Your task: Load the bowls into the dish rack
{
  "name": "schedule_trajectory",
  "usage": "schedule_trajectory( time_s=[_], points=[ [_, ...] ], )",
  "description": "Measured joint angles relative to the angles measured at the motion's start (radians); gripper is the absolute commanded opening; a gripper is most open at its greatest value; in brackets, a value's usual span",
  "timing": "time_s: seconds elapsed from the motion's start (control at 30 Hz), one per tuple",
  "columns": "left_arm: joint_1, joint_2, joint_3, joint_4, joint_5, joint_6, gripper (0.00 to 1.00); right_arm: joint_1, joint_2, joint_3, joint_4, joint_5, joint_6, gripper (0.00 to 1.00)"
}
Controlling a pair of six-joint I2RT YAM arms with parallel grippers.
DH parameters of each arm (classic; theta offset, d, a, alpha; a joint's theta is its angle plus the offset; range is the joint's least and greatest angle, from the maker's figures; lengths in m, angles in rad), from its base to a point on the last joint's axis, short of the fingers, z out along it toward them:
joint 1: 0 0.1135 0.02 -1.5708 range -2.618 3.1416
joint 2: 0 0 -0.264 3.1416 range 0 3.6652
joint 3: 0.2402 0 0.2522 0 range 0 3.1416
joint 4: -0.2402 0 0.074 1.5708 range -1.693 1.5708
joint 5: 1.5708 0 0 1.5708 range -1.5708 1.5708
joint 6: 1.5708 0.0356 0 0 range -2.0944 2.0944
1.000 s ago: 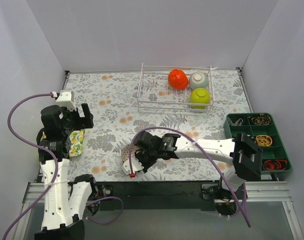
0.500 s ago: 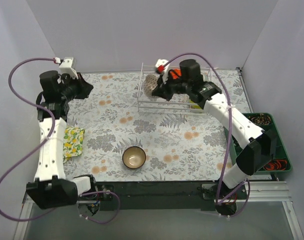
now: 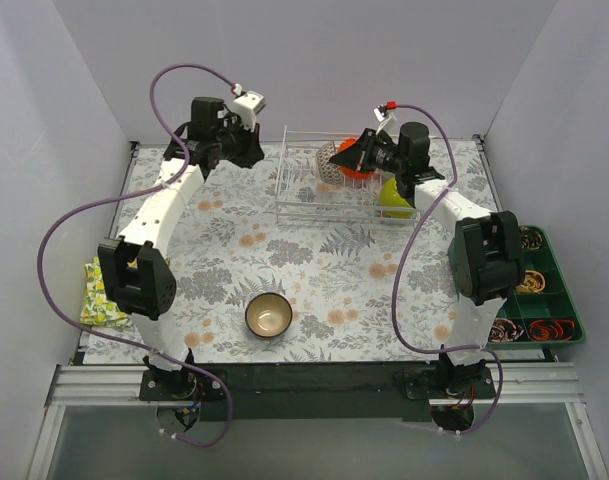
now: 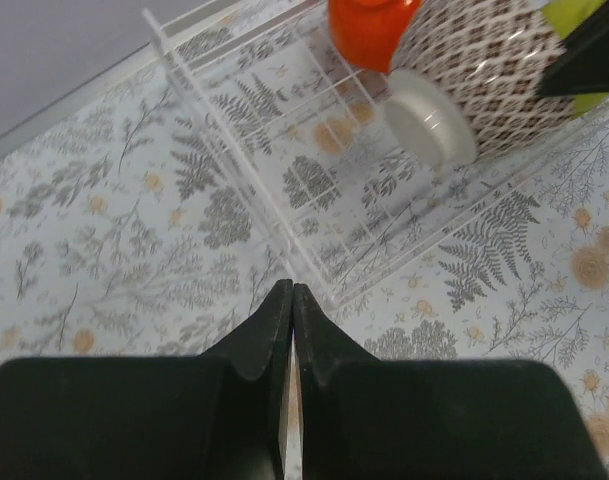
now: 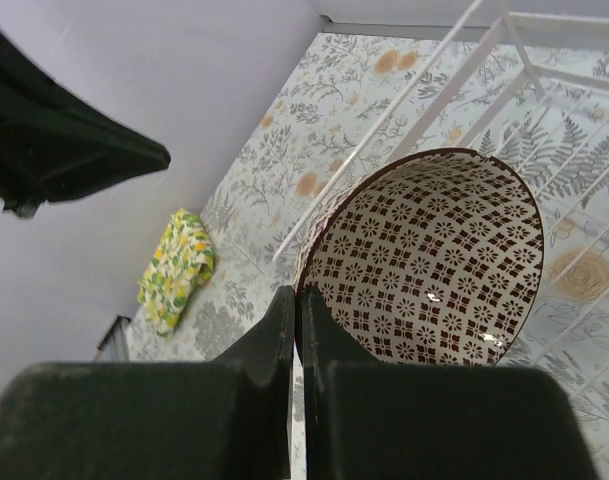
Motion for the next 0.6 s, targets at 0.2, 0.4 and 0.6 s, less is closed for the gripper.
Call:
schedule_trajectory(
  time_s=[0.2,0.4,0.6],
  points=[
    [-0.081,0.172,0.169,0.024,-0.061,0.045,0.0,0.011,0.098,-0.007,0.108,0.087,0.227,0.01],
    [-0.102,0.258,0.216,0.034,-0.119,0.045,0.0,0.023,0.118,-0.019,0.22,0.153,0.367,0.01],
    [-0.17,0.293,0.233,0.051,-0.138,0.041,0.0,0.044,0.128,-0.077,0.257,0.201,0.44,0.01]
  ],
)
